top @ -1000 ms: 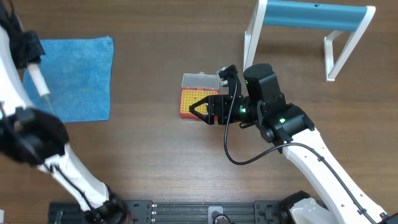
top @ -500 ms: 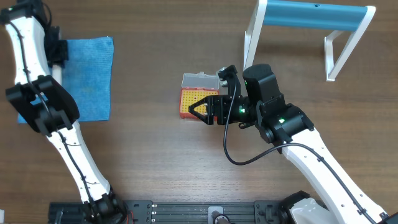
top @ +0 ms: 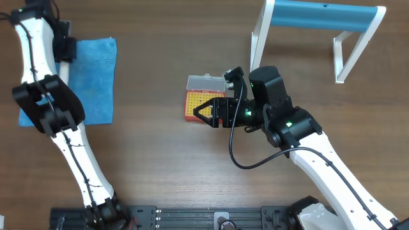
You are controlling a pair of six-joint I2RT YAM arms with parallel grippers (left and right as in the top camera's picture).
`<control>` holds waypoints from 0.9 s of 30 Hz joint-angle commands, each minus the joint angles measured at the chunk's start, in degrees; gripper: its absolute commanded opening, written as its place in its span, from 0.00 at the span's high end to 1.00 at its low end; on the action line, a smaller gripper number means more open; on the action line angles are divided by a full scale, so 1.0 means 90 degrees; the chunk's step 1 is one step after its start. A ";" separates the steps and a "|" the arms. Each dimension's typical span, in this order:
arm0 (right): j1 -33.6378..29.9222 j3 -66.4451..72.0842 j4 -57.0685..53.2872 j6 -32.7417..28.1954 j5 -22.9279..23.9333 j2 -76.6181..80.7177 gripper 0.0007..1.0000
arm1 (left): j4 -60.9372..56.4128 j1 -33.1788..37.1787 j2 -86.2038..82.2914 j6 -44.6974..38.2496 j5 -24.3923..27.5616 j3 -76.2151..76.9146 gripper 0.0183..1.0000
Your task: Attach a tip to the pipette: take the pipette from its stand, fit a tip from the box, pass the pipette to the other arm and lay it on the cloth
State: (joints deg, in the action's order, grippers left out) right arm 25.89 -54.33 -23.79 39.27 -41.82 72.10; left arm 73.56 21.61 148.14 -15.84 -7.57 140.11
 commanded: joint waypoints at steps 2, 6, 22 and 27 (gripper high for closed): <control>0.0027 -0.0073 0.0034 0.0185 0.0104 -0.0063 0.22 | -0.0216 -0.0160 0.0168 -0.0134 0.0058 0.0146 0.99; 0.0024 -0.0073 0.0034 0.0185 0.0104 -0.0032 0.22 | -0.0226 -0.0141 0.0199 -0.0134 0.0080 0.0141 0.99; 0.0024 -0.0073 0.0233 0.0182 0.0102 0.0289 0.22 | 0.0000 -0.0151 0.0350 -0.0126 0.0078 0.0104 0.52; 0.0024 -0.0073 0.0393 0.0175 0.0102 0.0289 0.22 | 0.0311 -0.0214 0.0272 -0.0109 0.0032 0.0194 0.08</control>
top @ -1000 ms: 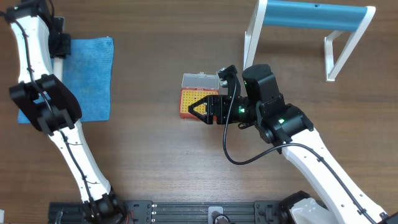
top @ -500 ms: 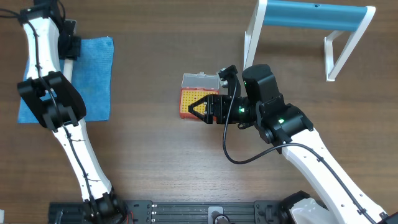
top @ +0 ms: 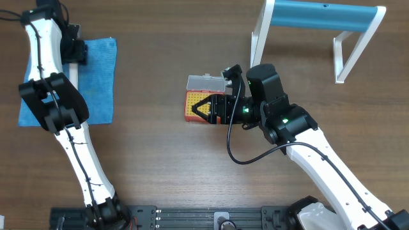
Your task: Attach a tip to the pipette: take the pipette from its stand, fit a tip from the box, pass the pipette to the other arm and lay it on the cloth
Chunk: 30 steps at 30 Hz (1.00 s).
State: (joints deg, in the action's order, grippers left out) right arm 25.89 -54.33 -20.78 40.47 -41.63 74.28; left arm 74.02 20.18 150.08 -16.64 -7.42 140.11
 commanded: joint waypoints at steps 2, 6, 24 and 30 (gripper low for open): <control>0.0024 -0.0073 0.0058 0.0019 0.0083 0.0046 0.22 | 0.0413 -0.0092 -0.0053 -0.0017 0.0017 0.0289 0.08; 0.0017 -0.0075 0.0114 -0.0027 0.0238 0.0041 0.22 | 0.0901 -0.0223 -0.0476 -0.0017 0.0022 0.0750 0.07; -0.0869 -0.0075 -0.1117 -0.2081 0.3004 -0.2390 0.22 | 0.2591 -0.1134 -0.4036 0.1183 0.1195 0.1253 0.08; -0.0869 -0.0073 -0.2686 -0.2888 0.3978 -0.3706 0.22 | 0.2591 -0.1906 -0.5751 0.1885 0.1571 0.1253 0.08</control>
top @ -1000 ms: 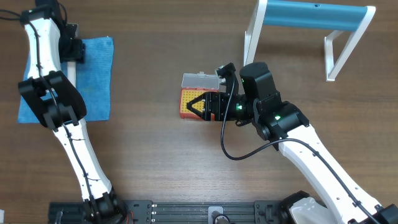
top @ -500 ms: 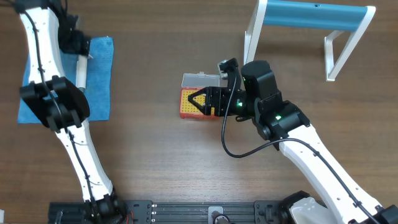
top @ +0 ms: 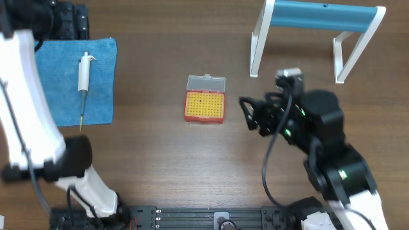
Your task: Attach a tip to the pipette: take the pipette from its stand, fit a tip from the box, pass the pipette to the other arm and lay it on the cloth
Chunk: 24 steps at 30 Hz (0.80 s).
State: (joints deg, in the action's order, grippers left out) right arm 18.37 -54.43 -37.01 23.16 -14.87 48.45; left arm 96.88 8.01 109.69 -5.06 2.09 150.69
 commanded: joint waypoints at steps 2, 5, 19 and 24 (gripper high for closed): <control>-0.0034 -0.0061 -0.1528 -0.1088 0.1307 -0.1246 0.22 | 0.0051 -0.0923 -0.1848 0.0818 0.0515 0.0058 0.07; -0.0034 -0.0053 -0.2259 -0.1280 0.1326 -0.1829 0.22 | 0.0051 -0.1547 -0.2766 0.1341 0.0515 -0.0129 0.08; -0.0034 0.0712 -0.2455 -0.1124 0.1319 -0.4085 0.22 | 0.0046 -0.2314 -0.7932 0.2924 0.0512 -0.4357 0.07; -0.0034 0.1122 -0.2543 -0.1015 0.1319 -0.4265 0.00 | 0.0046 -0.2314 -0.9904 0.3065 0.0435 -0.6346 0.07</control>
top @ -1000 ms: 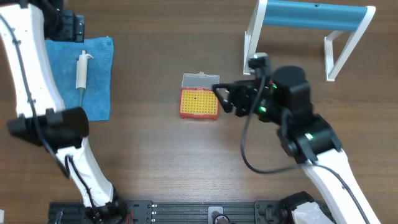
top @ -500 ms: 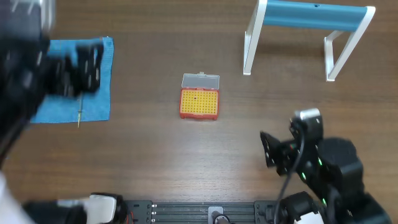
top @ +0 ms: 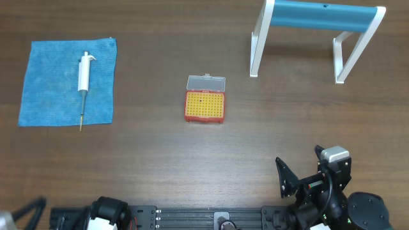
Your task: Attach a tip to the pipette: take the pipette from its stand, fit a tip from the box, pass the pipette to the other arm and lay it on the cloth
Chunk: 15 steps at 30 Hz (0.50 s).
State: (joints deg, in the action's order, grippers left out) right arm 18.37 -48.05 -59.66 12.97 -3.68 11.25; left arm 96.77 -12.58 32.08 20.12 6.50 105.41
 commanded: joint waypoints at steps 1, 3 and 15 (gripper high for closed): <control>-0.0034 0.0522 0.0022 0.0311 0.0078 -0.0131 0.00 | 0.0056 -0.0027 -0.1576 0.0267 -0.0100 -0.1613 0.07; -0.0034 0.0631 0.0034 0.0493 0.0085 -0.0131 0.00 | -0.0002 -0.0027 -0.1972 0.0265 -0.0097 -0.2013 0.08; -0.0034 0.0653 -0.0112 0.0648 0.0219 -0.0131 0.00 | 0.0022 -0.0027 -0.2297 0.0260 -0.0214 -0.2283 0.07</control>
State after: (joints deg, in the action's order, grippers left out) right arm 18.37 -42.33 -60.47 17.91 -2.85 10.44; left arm 96.84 -12.58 12.12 21.43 5.58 85.14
